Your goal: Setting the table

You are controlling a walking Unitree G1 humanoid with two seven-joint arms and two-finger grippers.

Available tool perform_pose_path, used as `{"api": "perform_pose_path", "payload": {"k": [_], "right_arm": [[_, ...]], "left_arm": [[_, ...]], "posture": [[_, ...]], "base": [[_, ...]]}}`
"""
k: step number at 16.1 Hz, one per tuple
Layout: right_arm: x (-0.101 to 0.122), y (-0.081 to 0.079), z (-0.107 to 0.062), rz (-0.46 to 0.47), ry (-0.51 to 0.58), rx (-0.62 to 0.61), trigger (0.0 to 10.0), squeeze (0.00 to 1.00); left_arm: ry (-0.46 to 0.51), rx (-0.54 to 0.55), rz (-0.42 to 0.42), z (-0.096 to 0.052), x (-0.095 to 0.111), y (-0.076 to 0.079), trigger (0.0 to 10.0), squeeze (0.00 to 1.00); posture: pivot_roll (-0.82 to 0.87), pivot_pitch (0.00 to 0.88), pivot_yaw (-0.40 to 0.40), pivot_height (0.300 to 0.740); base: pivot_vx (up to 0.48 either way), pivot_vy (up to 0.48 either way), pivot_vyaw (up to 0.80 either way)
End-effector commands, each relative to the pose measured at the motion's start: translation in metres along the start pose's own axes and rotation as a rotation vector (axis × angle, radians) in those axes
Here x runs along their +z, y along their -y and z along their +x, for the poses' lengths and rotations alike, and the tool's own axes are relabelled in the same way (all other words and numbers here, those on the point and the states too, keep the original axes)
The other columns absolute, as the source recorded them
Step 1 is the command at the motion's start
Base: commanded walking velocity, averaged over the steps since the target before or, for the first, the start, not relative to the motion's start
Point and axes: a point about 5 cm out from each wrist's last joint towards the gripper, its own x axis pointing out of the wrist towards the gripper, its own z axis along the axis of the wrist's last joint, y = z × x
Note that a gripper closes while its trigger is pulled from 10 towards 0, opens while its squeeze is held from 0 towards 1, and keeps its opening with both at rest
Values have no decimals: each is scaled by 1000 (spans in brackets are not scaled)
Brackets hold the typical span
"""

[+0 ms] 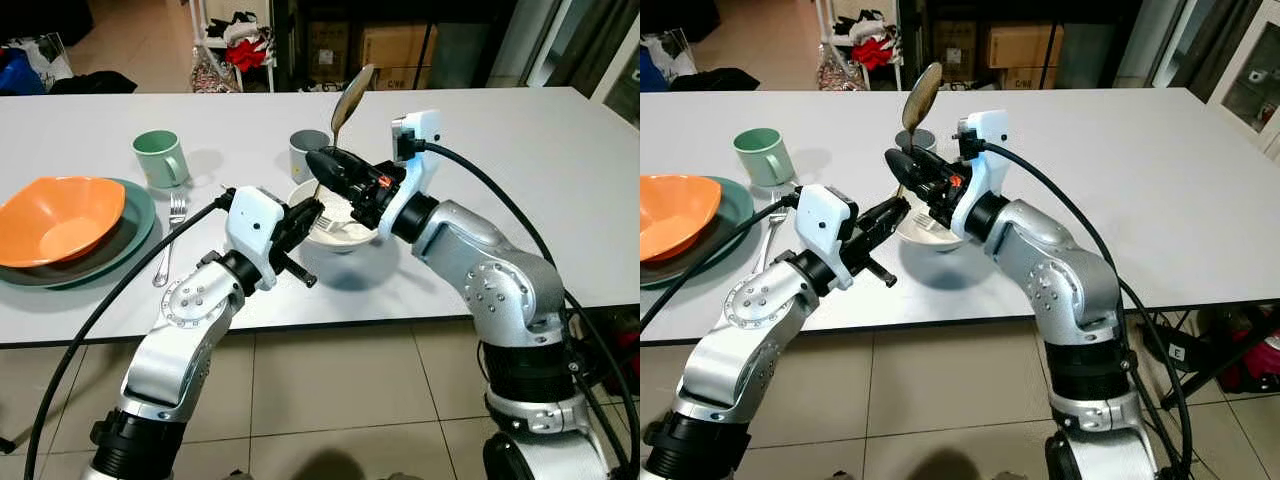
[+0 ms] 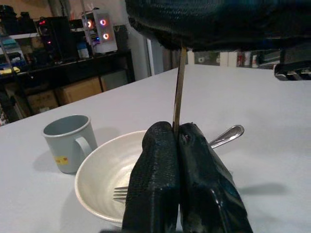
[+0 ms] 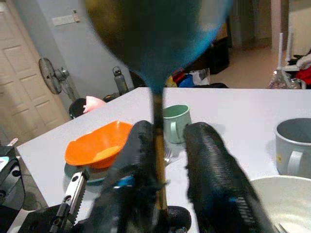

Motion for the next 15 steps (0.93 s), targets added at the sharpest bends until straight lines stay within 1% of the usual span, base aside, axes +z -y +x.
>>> {"api": "perform_pose_path", "payload": {"k": [1, 7, 13, 14, 15], "right_arm": [[5, 6, -1, -11, 10, -20, 0, 0], [8, 10, -1, 5, 8, -33, 0, 0], [3, 1, 7, 55, 10, -35, 0, 0], [5, 2, 8, 66, 23, -43, 0, 0], [7, 3, 9, 67, 29, -48, 0, 0]], "left_arm": [[46, -22, 14, 2, 9, 2, 0, 0], [53, -3, 15, 4, 11, -3, 0, 0], [72, 42, -5, 8, 13, -5, 0, 0], [83, 53, -26, 9, 14, -6, 10000, 0], [85, 45, -37, 9, 14, -5, 10000, 1000]], "posture": [[-43, 0, 28, 740], [-46, 0, 26, 740], [-52, 0, 27, 740], [-52, 0, 27, 740], [-55, 0, 28, 740]], "base": [[0, 0, 0], [0, 0, 0], [0, 0, 0], [0, 0, 0], [0, 0, 0]]}}
